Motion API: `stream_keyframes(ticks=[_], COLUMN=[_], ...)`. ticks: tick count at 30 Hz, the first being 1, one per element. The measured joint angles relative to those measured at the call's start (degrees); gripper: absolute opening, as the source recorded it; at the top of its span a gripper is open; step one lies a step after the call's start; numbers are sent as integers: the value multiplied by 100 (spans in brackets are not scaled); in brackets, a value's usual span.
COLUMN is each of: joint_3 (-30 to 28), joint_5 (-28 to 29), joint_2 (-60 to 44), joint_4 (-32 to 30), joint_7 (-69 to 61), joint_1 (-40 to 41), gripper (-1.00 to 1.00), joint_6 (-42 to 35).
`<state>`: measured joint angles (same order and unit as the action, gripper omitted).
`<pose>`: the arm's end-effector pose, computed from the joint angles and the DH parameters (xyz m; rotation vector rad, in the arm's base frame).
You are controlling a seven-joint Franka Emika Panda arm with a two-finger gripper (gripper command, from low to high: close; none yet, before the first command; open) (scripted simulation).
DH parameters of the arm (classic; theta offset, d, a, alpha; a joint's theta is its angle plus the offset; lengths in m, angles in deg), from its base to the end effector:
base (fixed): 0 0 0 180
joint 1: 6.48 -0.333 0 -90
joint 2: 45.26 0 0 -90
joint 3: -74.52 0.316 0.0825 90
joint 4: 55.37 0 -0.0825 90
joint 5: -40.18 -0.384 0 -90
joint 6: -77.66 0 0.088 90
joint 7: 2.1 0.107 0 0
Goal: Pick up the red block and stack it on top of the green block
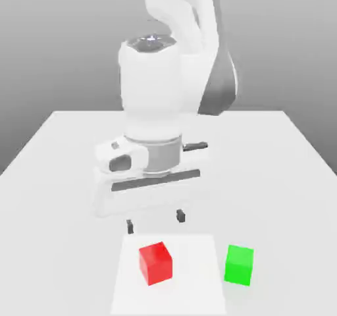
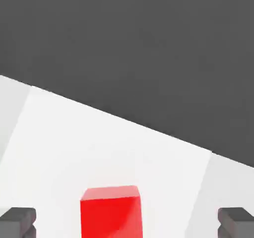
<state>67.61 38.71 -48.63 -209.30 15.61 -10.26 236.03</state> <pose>0.4145 -0.0245 0.2160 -3.0778 0.6034 -0.0293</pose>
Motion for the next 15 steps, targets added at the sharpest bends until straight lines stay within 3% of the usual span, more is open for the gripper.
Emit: stream_keyframes(ticks=[5,6,15], joint_3=[239,308,275], joint_5=[-312,-333,-210], joint_2=[-1039,-1213,-936], joint_4=[86,111,68], joint_7=[-296,-311,-221], joint_1=[173,237,230], gripper=[0,-100,-100], joint_6=[843,990,752])
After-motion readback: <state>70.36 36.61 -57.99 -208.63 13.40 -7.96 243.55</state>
